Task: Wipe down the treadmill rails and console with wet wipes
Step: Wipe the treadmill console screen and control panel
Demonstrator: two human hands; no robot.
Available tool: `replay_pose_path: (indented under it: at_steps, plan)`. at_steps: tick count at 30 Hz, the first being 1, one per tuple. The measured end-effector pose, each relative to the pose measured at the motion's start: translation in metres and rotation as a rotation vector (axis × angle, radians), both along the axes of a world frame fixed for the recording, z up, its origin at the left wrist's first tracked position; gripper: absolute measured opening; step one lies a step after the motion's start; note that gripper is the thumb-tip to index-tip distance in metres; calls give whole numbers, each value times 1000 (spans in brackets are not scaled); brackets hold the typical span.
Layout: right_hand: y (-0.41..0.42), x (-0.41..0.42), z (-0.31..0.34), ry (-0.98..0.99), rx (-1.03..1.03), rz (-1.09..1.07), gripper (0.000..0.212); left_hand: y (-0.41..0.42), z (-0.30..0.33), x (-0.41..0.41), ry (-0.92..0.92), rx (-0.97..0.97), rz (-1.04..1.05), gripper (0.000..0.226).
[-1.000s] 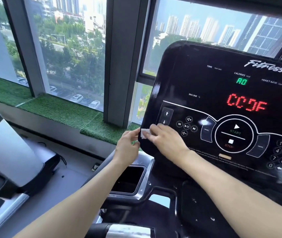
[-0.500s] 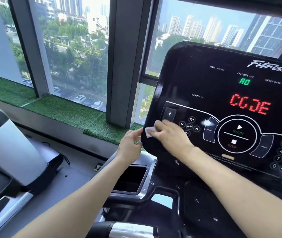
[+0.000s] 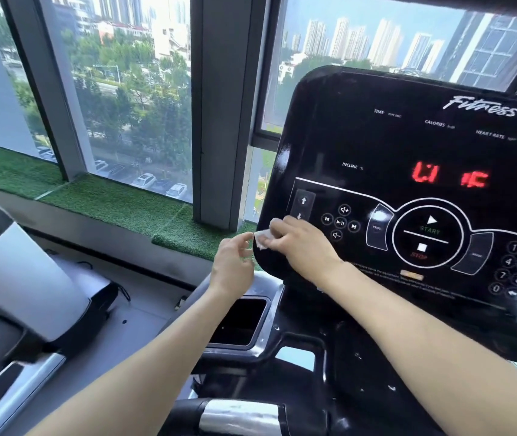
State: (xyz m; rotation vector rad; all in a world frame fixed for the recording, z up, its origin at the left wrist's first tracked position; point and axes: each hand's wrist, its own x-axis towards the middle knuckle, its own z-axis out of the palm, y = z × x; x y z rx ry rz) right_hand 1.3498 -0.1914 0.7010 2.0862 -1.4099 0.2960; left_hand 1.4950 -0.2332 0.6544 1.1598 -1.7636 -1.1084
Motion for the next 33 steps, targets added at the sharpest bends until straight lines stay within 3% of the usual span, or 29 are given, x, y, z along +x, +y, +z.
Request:
replay_pose_path:
  at_steps: [4,7,13,18,24,29,33]
  plan:
    - [8,-10,5,114,166,23,24,9,2,-2,-8,-72,93,49]
    - [24,-28,3,117,236,42,24,19,5,-7,-8,-174,116,48]
    - [62,-71,14,92,264,40,39,41,3,-16,-50,-261,-10,44]
    - [90,-92,12,99,278,-28,32,50,-3,-18,-129,-385,-162,38]
    - [53,-56,5,-27,150,-27,38,56,-6,-21,-193,-466,-174,41]
    - [13,-14,5,-113,186,11,11,53,-7,-23,-260,-499,-175,42]
    - [15,-24,3,-10,246,25,17,57,-11,-23,-269,-528,-139,46]
